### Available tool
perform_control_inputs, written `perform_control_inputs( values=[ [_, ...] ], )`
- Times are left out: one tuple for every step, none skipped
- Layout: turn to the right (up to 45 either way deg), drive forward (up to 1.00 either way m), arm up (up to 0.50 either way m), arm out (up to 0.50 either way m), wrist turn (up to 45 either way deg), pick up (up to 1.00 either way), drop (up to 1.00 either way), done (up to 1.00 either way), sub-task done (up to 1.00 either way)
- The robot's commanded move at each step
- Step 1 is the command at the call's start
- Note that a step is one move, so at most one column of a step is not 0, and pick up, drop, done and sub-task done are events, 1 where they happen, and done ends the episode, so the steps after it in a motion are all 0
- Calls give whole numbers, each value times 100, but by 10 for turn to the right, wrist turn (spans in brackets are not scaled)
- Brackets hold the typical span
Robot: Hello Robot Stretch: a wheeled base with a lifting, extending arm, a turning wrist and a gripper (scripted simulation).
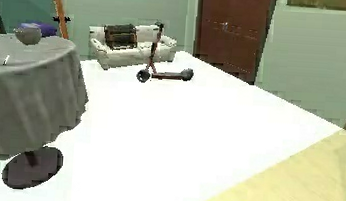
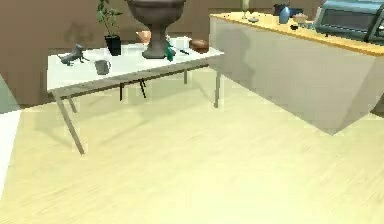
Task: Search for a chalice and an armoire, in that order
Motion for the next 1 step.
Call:
perform_control_inputs(
  values=[
    [450,0,0,0,0,0,0,0,0]
  ],
)
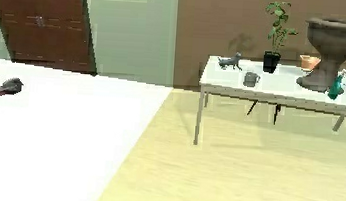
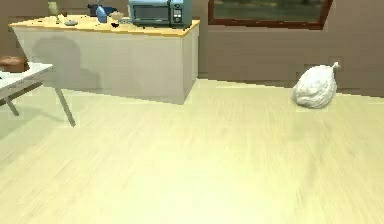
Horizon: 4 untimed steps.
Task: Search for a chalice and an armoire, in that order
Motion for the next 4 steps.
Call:
perform_control_inputs(
  values=[
    [270,0,0,0,0,0,0,0,0],
    [30,0,0,0,0,0,0,0,0],
    [0,100,0,0,0,0,0,0,0],
    [-60,0,0,0,0,0,0,0,0]
  ],
)
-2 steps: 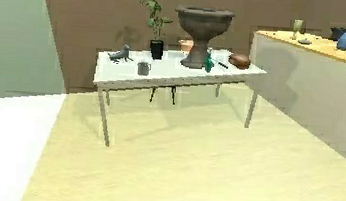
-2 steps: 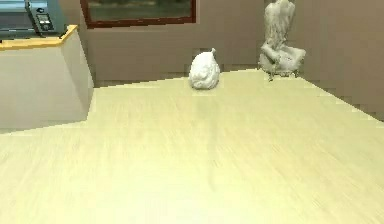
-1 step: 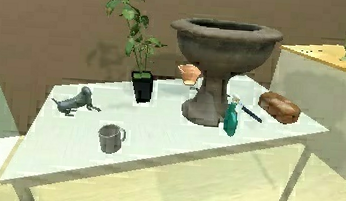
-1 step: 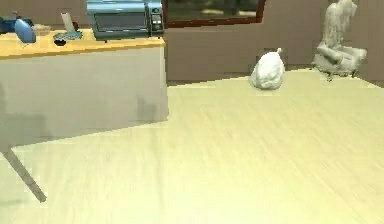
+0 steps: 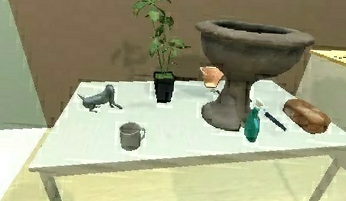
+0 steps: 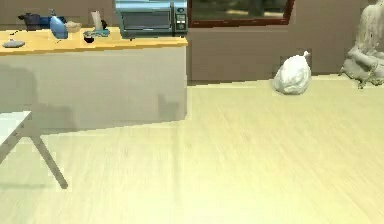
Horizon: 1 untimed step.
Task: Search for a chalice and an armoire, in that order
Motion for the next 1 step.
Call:
perform_control_inputs(
  values=[
    [0,5,0,0,0,0,0,0,0]
  ],
)
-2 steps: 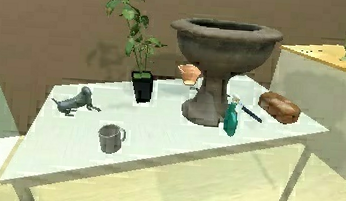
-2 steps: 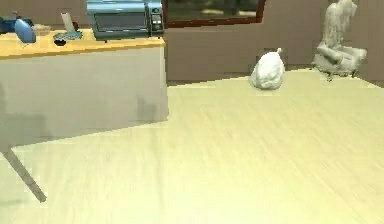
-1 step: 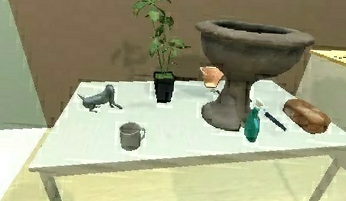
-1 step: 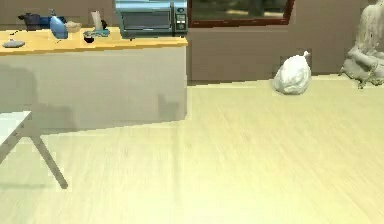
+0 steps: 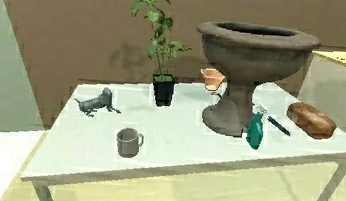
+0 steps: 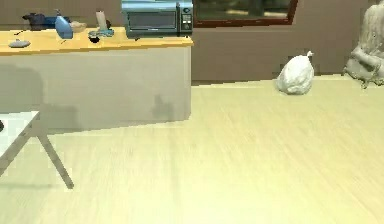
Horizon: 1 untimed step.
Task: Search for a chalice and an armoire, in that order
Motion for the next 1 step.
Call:
perform_control_inputs(
  values=[
    [180,0,0,0,0,0,0,0,0]
  ],
)
